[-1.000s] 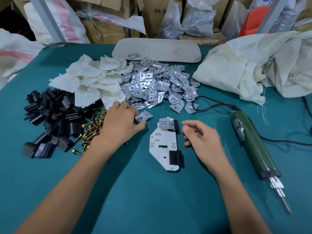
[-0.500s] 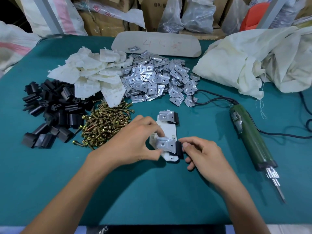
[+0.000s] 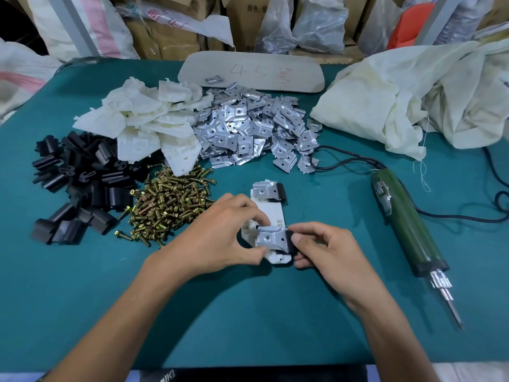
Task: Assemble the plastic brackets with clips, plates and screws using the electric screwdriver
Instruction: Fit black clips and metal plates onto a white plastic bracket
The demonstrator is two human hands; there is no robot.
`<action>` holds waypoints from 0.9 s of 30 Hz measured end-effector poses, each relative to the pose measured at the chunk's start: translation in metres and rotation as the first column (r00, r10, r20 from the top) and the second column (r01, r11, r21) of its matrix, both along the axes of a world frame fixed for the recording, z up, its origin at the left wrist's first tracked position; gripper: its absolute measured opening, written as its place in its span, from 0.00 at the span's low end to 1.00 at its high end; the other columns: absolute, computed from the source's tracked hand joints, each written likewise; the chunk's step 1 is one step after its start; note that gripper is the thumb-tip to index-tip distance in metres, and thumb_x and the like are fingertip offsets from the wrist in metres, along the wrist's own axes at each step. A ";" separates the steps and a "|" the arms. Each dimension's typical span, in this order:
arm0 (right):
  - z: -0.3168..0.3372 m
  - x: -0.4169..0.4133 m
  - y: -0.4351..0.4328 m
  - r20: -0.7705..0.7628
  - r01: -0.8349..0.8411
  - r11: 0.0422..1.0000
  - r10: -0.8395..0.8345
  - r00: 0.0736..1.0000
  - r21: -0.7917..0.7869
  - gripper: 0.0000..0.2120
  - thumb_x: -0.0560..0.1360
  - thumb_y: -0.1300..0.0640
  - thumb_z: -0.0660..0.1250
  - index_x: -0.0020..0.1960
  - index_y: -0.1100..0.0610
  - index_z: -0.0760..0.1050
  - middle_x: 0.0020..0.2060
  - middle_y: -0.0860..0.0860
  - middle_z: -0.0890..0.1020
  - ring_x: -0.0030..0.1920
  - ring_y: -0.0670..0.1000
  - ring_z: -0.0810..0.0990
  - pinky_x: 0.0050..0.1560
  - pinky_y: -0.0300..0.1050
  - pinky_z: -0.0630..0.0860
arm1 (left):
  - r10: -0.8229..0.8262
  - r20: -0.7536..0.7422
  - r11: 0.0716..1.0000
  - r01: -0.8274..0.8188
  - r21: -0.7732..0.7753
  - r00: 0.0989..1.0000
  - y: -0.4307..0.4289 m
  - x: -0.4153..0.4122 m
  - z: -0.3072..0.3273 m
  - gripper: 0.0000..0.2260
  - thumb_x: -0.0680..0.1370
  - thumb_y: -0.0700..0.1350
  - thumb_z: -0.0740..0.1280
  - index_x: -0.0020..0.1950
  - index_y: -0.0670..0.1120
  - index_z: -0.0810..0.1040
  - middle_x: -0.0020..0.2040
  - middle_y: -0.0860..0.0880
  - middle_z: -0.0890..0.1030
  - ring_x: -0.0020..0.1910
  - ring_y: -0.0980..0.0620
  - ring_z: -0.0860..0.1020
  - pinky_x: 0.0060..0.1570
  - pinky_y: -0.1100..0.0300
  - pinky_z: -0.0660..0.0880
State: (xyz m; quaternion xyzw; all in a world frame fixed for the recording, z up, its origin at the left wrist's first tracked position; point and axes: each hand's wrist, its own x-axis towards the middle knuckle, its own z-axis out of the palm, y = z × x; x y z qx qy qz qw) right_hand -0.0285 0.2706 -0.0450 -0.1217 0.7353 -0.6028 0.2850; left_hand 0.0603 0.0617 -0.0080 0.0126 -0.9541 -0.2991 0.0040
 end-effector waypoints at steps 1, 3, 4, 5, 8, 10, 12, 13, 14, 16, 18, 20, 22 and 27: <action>0.000 0.000 0.000 0.006 0.002 1.000 -0.002 1.000 0.000 0.07 0.80 0.61 0.70 0.50 0.51 0.85 0.41 0.53 0.87 0.37 0.49 0.85 0.41 0.39 0.81 | -0.003 0.001 1.000 0.003 0.006 1.000 0.000 0.000 -0.001 0.18 0.70 0.60 0.74 0.57 0.58 0.79 0.53 0.61 0.74 0.55 0.57 0.69 0.58 0.60 0.69; 0.001 0.000 0.000 0.022 0.004 1.000 -0.004 1.000 -0.002 0.08 0.80 0.62 0.70 0.50 0.52 0.85 0.41 0.54 0.87 0.38 0.49 0.85 0.41 0.39 0.81 | -0.010 0.003 1.000 0.010 0.022 1.000 0.000 0.001 -0.002 0.17 0.69 0.62 0.74 0.55 0.59 0.79 0.53 0.62 0.73 0.55 0.59 0.69 0.57 0.63 0.68; 0.001 0.000 0.000 0.031 0.004 1.000 -0.004 1.000 -0.003 0.08 0.80 0.62 0.70 0.50 0.52 0.85 0.41 0.54 0.87 0.38 0.49 0.85 0.41 0.39 0.82 | -0.012 0.003 1.000 0.012 0.027 1.000 0.000 0.001 -0.003 0.17 0.69 0.62 0.73 0.55 0.59 0.78 0.53 0.62 0.73 0.55 0.59 0.69 0.57 0.64 0.68; 0.001 0.000 0.000 0.042 0.003 1.000 -0.003 0.999 -0.005 0.08 0.80 0.62 0.69 0.51 0.52 0.85 0.42 0.54 0.87 0.38 0.49 0.85 0.42 0.39 0.82 | -0.012 0.001 0.999 0.012 0.033 1.000 0.000 0.001 -0.005 0.17 0.69 0.62 0.73 0.55 0.59 0.78 0.53 0.63 0.73 0.55 0.60 0.69 0.57 0.65 0.67; 0.004 0.000 0.000 0.086 -0.007 1.000 0.009 0.996 -0.020 0.06 0.80 0.62 0.70 0.53 0.54 0.85 0.43 0.54 0.88 0.39 0.49 0.85 0.43 0.38 0.82 | -0.004 -0.003 0.998 0.004 0.060 1.000 0.000 0.001 -0.008 0.18 0.69 0.63 0.73 0.55 0.59 0.79 0.53 0.63 0.73 0.56 0.61 0.69 0.57 0.66 0.67; 0.007 0.001 0.000 0.123 -0.005 0.999 0.011 0.992 -0.045 0.04 0.78 0.62 0.72 0.52 0.56 0.84 0.42 0.54 0.88 0.39 0.48 0.85 0.42 0.37 0.81 | 0.008 -0.007 0.996 -0.007 0.090 1.000 0.000 0.001 -0.010 0.18 0.69 0.62 0.74 0.55 0.58 0.80 0.53 0.63 0.73 0.55 0.60 0.71 0.57 0.65 0.68; 0.010 0.002 -0.004 0.147 0.015 0.998 -0.005 0.989 -0.064 0.06 0.75 0.62 0.76 0.51 0.58 0.82 0.40 0.54 0.87 0.37 0.48 0.85 0.39 0.37 0.80 | 0.022 -0.019 0.990 -0.019 0.137 1.000 0.000 0.002 -0.011 0.19 0.68 0.62 0.73 0.55 0.57 0.81 0.53 0.61 0.74 0.55 0.59 0.73 0.56 0.64 0.70; 0.010 0.003 -0.006 0.150 0.031 0.997 -0.021 0.988 -0.066 0.08 0.73 0.62 0.77 0.50 0.59 0.81 0.40 0.54 0.87 0.37 0.49 0.85 0.39 0.37 0.80 | 0.028 -0.026 0.987 -0.024 0.157 0.999 -0.001 0.002 -0.012 0.19 0.67 0.63 0.73 0.55 0.57 0.81 0.53 0.61 0.75 0.55 0.58 0.73 0.56 0.65 0.70; 0.010 0.003 -0.010 0.153 0.049 0.996 -0.038 0.987 -0.069 0.09 0.73 0.63 0.78 0.50 0.60 0.81 0.40 0.55 0.87 0.38 0.50 0.86 0.38 0.39 0.81 | 0.034 -0.033 0.986 -0.028 0.167 0.999 -0.001 0.002 -0.014 0.19 0.67 0.63 0.73 0.55 0.57 0.82 0.54 0.61 0.75 0.55 0.58 0.73 0.56 0.65 0.69; 0.012 0.001 -0.017 0.163 0.094 0.991 -0.078 0.984 -0.100 0.09 0.72 0.67 0.77 0.50 0.61 0.80 0.41 0.58 0.87 0.38 0.52 0.86 0.39 0.41 0.83 | 0.061 -0.056 0.983 -0.050 0.178 0.997 -0.003 0.002 -0.016 0.19 0.68 0.62 0.75 0.56 0.59 0.81 0.56 0.61 0.74 0.59 0.59 0.72 0.58 0.66 0.67; 0.016 -0.006 -0.025 0.161 0.137 0.977 -0.111 0.981 -0.162 0.10 0.72 0.69 0.76 0.50 0.61 0.80 0.41 0.58 0.86 0.38 0.52 0.86 0.39 0.42 0.83 | 0.144 -0.110 0.958 -0.111 0.264 0.983 -0.005 -0.001 -0.018 0.19 0.67 0.62 0.77 0.56 0.62 0.81 0.62 0.60 0.71 0.65 0.59 0.67 0.64 0.65 0.65; 0.022 -0.017 -0.032 0.156 0.156 0.956 -0.119 0.981 -0.249 0.11 0.71 0.70 0.76 0.51 0.61 0.80 0.42 0.57 0.86 0.39 0.51 0.86 0.39 0.41 0.83 | 0.277 -0.155 0.885 -0.189 0.425 0.948 -0.005 -0.007 -0.017 0.18 0.65 0.62 0.78 0.53 0.64 0.81 0.69 0.60 0.65 0.71 0.60 0.62 0.67 0.66 0.66; 0.026 -0.026 -0.039 0.161 0.160 0.930 -0.112 0.981 -0.330 0.12 0.72 0.71 0.75 0.52 0.60 0.80 0.42 0.56 0.86 0.40 0.51 0.85 0.39 0.41 0.82 | 0.341 -0.123 0.768 -0.200 0.608 0.932 -0.006 -0.014 -0.014 0.17 0.67 0.57 0.80 0.53 0.64 0.81 0.72 0.59 0.66 0.72 0.60 0.66 0.67 0.64 0.70; 0.018 -0.028 -0.043 0.193 0.162 0.912 -0.094 0.977 -0.377 0.12 0.72 0.69 0.74 0.54 0.60 0.80 0.43 0.57 0.87 0.39 0.52 0.85 0.42 0.41 0.83 | 0.303 -0.071 0.515 -0.101 0.851 0.950 -0.003 -0.018 -0.017 0.16 0.70 0.44 0.79 0.55 0.53 0.80 0.54 0.46 0.84 0.50 0.51 0.82 0.50 0.56 0.80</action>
